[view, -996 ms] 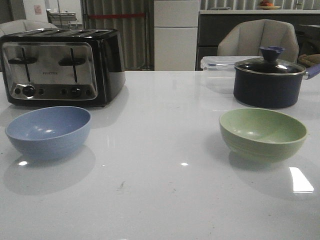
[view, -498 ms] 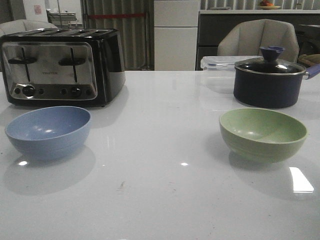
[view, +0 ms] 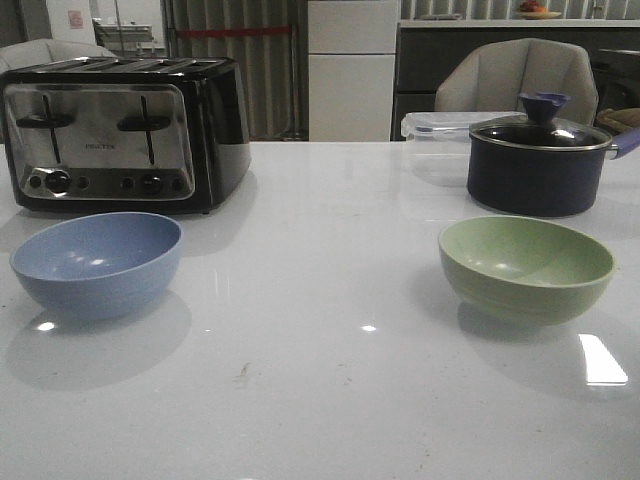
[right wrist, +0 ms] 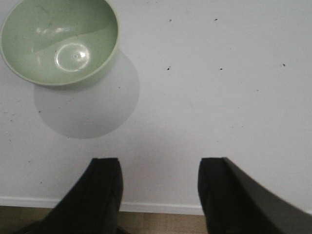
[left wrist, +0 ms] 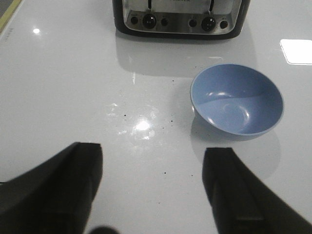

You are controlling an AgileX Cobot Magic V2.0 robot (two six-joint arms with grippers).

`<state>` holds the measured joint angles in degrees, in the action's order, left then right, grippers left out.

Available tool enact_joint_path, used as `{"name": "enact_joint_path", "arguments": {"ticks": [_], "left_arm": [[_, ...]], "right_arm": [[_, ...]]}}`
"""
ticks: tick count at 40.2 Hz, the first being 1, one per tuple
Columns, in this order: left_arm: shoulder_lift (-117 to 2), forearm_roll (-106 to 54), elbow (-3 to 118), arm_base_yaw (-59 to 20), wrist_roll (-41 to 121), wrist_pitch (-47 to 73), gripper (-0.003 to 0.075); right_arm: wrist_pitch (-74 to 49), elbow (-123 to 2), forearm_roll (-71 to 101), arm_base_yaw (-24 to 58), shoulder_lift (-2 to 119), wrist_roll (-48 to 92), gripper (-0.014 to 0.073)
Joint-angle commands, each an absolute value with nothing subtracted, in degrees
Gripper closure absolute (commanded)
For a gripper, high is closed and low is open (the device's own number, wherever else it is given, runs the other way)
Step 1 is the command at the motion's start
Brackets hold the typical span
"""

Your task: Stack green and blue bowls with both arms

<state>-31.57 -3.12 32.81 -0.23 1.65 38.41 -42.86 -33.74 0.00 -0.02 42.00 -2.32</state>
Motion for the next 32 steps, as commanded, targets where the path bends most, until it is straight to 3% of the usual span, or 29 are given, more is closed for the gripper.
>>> {"name": "enact_joint_path", "arguments": {"ticks": [1, 11, 32], "left_arm": [[-32.1, -3.2, 34.8, -0.2, 1.7, 33.7, 0.0157], [-32.1, -3.2, 34.8, -0.2, 1.7, 33.7, 0.016], [-32.1, -3.2, 34.8, -0.2, 1.7, 33.7, 0.016]], "right_arm": [[-39.7, -35.7, -0.3, -0.3, 42.1, -1.8, 0.0111], [-37.0, -35.9, 7.8, -0.3, 45.5, -1.8, 0.0111], [-36.3, -46.7, 14.7, -0.3, 70.0, -1.8, 0.0111]]}}
